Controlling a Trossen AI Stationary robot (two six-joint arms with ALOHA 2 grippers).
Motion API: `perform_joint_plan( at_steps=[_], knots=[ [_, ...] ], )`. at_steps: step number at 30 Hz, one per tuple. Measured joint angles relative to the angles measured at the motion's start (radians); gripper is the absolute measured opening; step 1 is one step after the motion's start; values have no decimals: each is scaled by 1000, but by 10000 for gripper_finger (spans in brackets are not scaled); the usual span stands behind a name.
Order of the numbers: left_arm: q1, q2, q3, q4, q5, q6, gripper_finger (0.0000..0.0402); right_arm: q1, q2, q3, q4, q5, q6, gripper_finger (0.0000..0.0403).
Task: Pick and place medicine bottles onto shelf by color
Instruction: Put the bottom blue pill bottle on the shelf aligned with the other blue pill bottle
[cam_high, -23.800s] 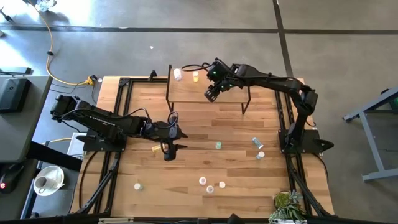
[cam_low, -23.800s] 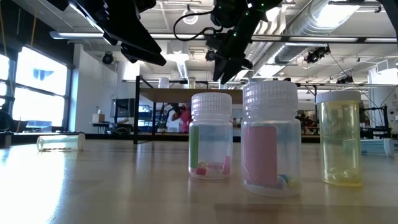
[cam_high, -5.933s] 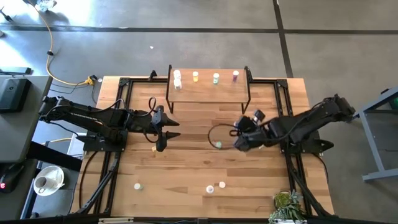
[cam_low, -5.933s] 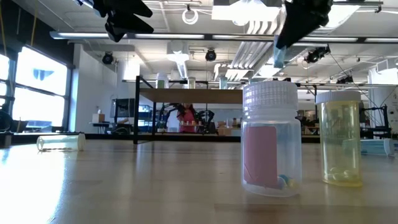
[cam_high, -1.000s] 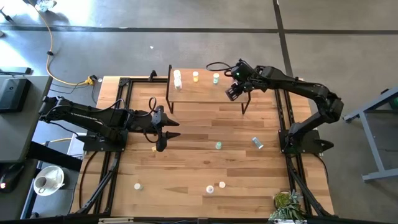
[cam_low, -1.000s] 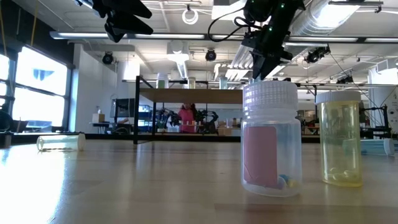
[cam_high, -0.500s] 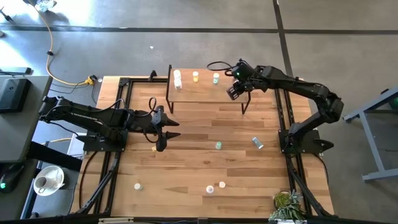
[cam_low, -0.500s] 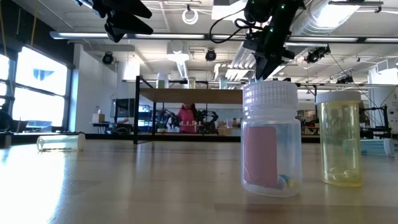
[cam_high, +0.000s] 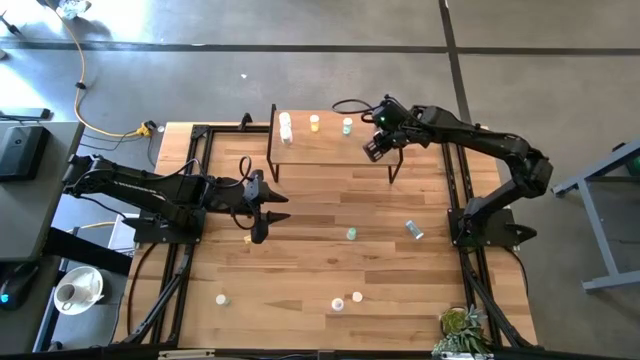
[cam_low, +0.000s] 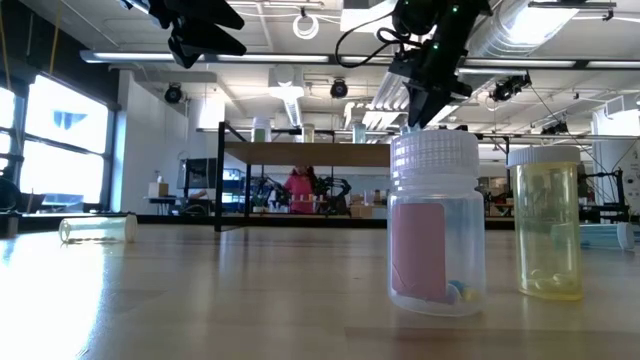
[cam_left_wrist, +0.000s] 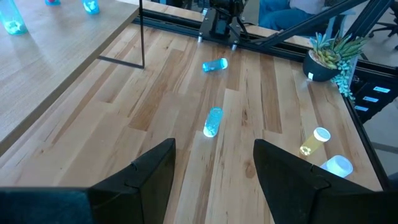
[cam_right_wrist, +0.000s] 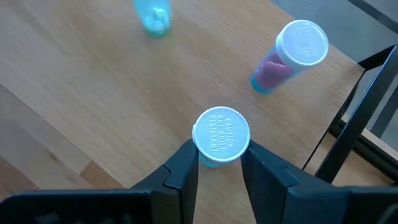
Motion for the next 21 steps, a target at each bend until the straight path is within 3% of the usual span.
perform_joint_plan(
  at_steps=[12,21],
  knots=[
    [0,0,0,0,0,0,207,0,0,0,-23,3,0,104],
    [0,0,0,0,0,0,207,0,0,0,-24,5,0,147]
  ],
)
